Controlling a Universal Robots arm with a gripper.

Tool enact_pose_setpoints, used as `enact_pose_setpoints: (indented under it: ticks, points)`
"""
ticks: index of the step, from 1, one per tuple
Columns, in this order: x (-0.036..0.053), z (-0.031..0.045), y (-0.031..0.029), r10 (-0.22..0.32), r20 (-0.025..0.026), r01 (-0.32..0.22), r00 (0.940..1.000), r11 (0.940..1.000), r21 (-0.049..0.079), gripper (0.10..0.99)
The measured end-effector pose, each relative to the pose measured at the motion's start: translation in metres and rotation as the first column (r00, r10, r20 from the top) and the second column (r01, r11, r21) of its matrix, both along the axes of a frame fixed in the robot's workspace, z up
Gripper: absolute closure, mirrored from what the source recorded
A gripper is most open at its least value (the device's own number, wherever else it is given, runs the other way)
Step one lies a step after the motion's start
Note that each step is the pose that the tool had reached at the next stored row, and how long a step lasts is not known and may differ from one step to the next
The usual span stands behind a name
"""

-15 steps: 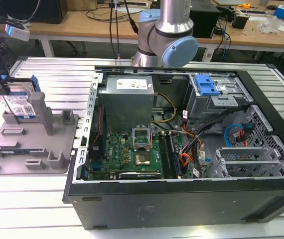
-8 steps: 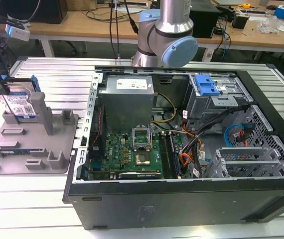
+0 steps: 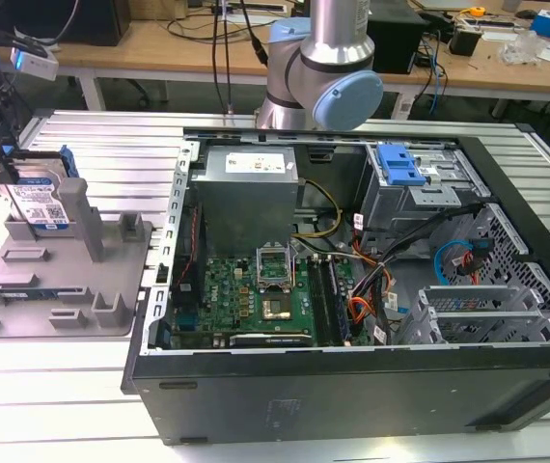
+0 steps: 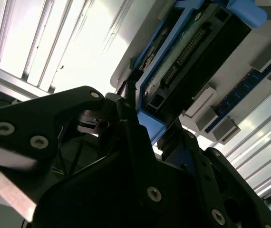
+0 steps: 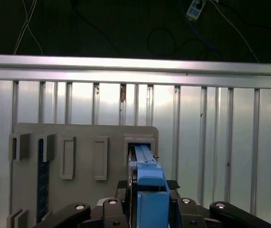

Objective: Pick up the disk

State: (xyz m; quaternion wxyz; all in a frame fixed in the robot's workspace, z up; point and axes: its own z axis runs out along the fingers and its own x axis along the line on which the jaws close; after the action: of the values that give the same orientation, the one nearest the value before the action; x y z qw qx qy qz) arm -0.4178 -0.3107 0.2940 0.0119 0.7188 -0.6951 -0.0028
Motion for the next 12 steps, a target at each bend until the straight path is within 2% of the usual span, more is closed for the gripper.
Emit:
enact_pose_setpoints:
  ticks: [8,10,12]
  points:
    - [-0.0003,-0.0007,0.0,-0.004,0.0,0.004,1.0,1.0,0.0,0.659]
    - [-0.0003,-0.0008,0.0,-0.005,0.0,0.005,1.0,1.0,0.0,0.718]
    - [-0.0003,-0.001,0.0,-0.005,-0.0001,0.005,1.0,1.0,0.0,0.718]
